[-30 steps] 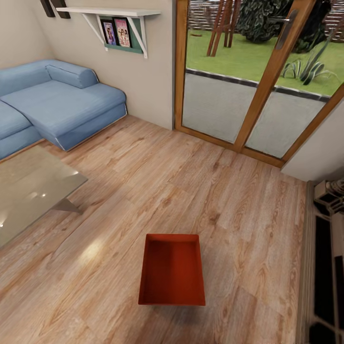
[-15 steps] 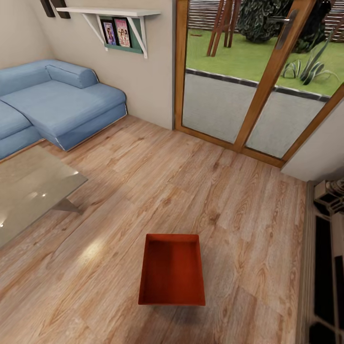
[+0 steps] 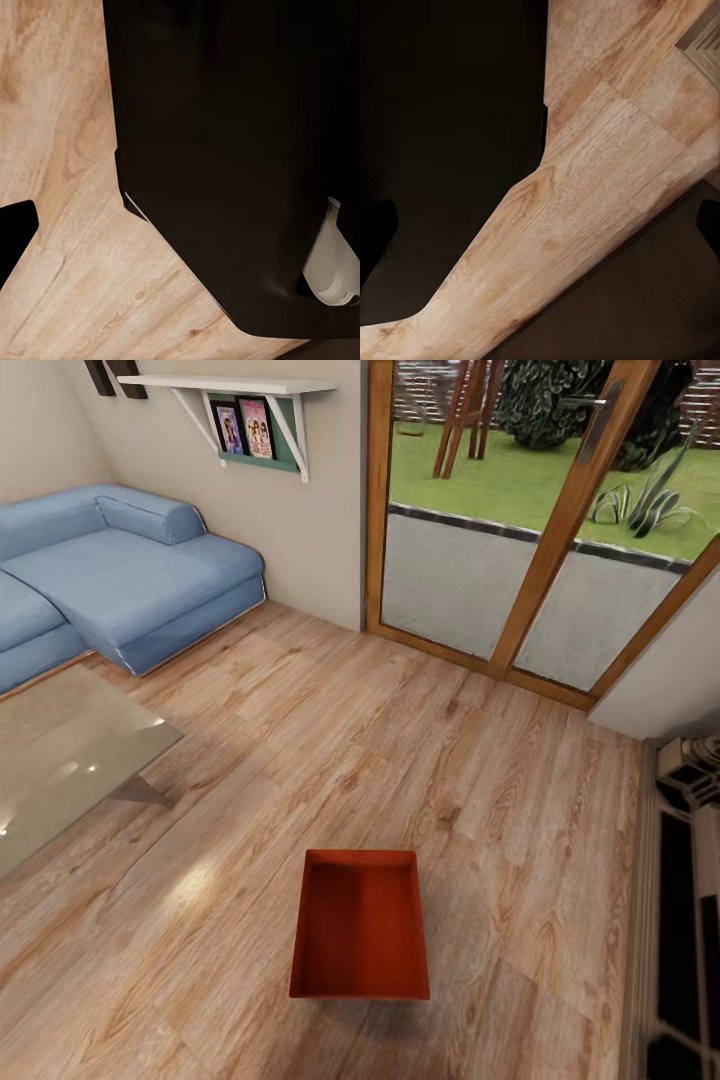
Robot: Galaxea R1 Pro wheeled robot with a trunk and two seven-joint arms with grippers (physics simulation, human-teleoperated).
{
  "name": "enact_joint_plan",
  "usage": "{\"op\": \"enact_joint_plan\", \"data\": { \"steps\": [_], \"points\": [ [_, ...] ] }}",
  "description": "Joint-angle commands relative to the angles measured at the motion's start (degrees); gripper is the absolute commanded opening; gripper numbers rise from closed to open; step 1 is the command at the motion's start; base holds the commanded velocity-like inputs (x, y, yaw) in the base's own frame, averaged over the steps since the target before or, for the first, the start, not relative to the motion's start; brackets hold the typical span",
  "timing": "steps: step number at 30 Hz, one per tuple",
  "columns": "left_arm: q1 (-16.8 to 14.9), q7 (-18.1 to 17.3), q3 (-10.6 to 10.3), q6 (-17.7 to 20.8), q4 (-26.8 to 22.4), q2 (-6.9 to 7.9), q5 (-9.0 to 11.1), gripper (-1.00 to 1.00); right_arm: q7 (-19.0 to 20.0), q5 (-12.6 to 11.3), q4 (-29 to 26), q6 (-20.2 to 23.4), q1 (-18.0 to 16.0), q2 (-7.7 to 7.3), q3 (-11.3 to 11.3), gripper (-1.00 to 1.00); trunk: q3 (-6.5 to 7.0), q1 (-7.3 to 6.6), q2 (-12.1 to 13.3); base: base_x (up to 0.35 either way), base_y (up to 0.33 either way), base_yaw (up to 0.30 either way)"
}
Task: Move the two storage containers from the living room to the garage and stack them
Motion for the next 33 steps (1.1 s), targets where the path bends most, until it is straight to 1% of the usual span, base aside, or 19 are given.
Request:
{"op": "enact_joint_plan", "data": {
  "steps": [1,10,17,21,22,23,25,26,27,28,29,30,31,32,33],
  "points": [
    [-0.03,-0.11,0.09,-0.2,0.04,0.01,-0.06,1.0,-0.01,-0.41,0.17,-0.21,-0.03,0.07,0.46,1.0,-0.03,0.0,-0.03,0.0,0.0,0.0],
    [-0.03,-0.11,0.16,-0.19,0.16,-0.32,-0.01,1.0,-0.01,-0.39,0.17,-0.21,-0.03,0.08,0.48,1.0,-0.03,0.0,-0.03,0.0,0.0,0.0],
    [-0.03,-0.12,0.18,-0.1,0.24,-0.42,-0.14,1.0,-0.58,0.3,0.17,0.32,-0.03,0.23,0.89,1.0,-0.03,0.0,-0.03,0.0,0.0,0.0],
    [-0.03,-0.11,0.25,-0.11,-0.3,-0.37,-0.33,1.0,-0.74,0.28,0.0,0.43,-0.03,0.29,1.03,1.0,-0.03,0.0,-0.03,0.0,0.0,0.0],
    [-0.06,-0.13,0.21,-0.06,-1.16,-0.36,-0.27,1.0,-0.73,0.26,-0.27,0.41,-0.1,0.19,1.01,1.0,-0.03,0.0,-0.03,0.0,0.0,0.0],
    [-0.08,-0.23,0.2,0.15,-3.2,-0.4,-0.24,1.0,-0.66,0.25,-0.5,0.39,-0.1,-0.01,1.0,1.0,-0.03,0.0,-0.03,0.0,0.0,0.0],
    [-0.1,-0.25,0.26,1.1,-10.67,-0.68,-0.08,1.0,-0.72,0.19,-0.78,0.48,-0.3,-0.81,0.94,1.0,-0.03,0.0,-0.03,0.0,0.0,0.0],
    [-0.12,-0.18,0.28,2.96,-15.57,-1.06,-0.01,1.0,-0.75,0.09,-0.85,0.55,-1.2,-1.11,0.89,1.0,-0.03,0.0,-0.03,0.0,0.0,0.0],
    [-0.14,-0.13,0.27,3.98,-17.73,-1.27,0.01,1.0,-0.76,0.05,-0.88,0.58,-1.74,-1.22,0.87,1.0,-0.03,0.0,-0.03,0.0,0.0,0.0],
    [-0.18,0.07,0.27,6.97,-22.02,-1.93,0.02,1.0,-0.79,0.0,-0.91,0.61,-3.13,-1.36,0.84,1.0,-0.03,0.0,-0.03,0.0,0.0,0.0],
    [-0.29,0.4,0.21,12.91,-27.98,-3.25,-0.26,1.0,-0.84,-0.03,-0.94,0.66,-5.52,-1.46,0.8,1.0,-0.03,0.0,-0.03,0.0,0.0,0.0],
    [-0.42,0.5,0.18,16.92,-31.63,-4.14,-0.44,1.0,-0.86,-0.07,-0.96,0.73,-7.32,-1.51,0.77,1.0,-0.03,0.0,-0.03,0.0,0.0,0.0],
    [-0.53,0.57,0.15,19.65,-34.44,-4.8,-0.56,1.0,-0.87,-0.09,-0.96,0.93,-9.37,-1.54,0.72,1.0,-0.03,0.0,-0.03,0.0,0.0,0.0],
    [-0.68,0.62,0.1,21.97,-36.9,-5.66,-0.69,1.0,-0.88,-0.14,-0.97,1.27,-12.24,-1.49,0.6,1.0,-0.03,0.0,-0.03,0.0,0.0,0.0],
    [-0.91,0.64,0.07,22.85,-37.8,-6.34,-0.79,1.0,-0.88,-0.16,-0.97,1.5,-14.11,-1.47,0.54,1.0,-0.03,0.0,-0.03,0.0,0.0,0.0]
  ]
}}
